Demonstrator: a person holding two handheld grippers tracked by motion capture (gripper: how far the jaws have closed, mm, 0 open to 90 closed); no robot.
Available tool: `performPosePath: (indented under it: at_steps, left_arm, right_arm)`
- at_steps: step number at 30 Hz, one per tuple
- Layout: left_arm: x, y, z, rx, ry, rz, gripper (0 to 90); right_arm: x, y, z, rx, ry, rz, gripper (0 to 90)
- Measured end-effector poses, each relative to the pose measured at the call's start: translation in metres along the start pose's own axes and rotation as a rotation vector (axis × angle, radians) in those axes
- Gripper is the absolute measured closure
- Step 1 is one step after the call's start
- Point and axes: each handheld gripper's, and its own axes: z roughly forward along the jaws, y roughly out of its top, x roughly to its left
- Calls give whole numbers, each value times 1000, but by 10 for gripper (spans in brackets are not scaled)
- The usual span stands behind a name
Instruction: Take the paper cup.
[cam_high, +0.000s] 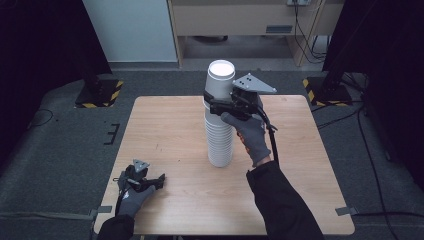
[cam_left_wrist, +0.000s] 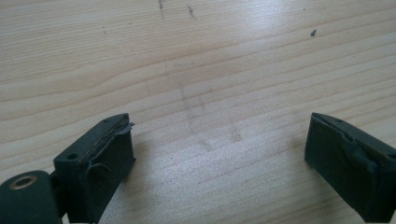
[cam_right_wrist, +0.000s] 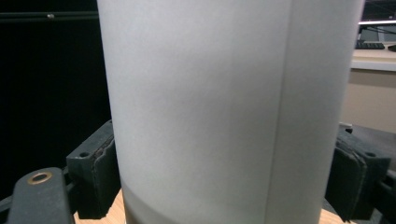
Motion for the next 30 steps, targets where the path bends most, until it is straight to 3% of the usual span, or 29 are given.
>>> performPosePath:
  at_steps: [18, 30]
  left_arm:
    - [0, 0, 0, 1, 0, 0, 72]
    - [0, 0, 0, 1, 0, 1, 71]
  right_arm:
    - [-3, 20, -7, -67, 5, 30, 144]
    - [-13, 31, -23, -121, 2, 70, 144]
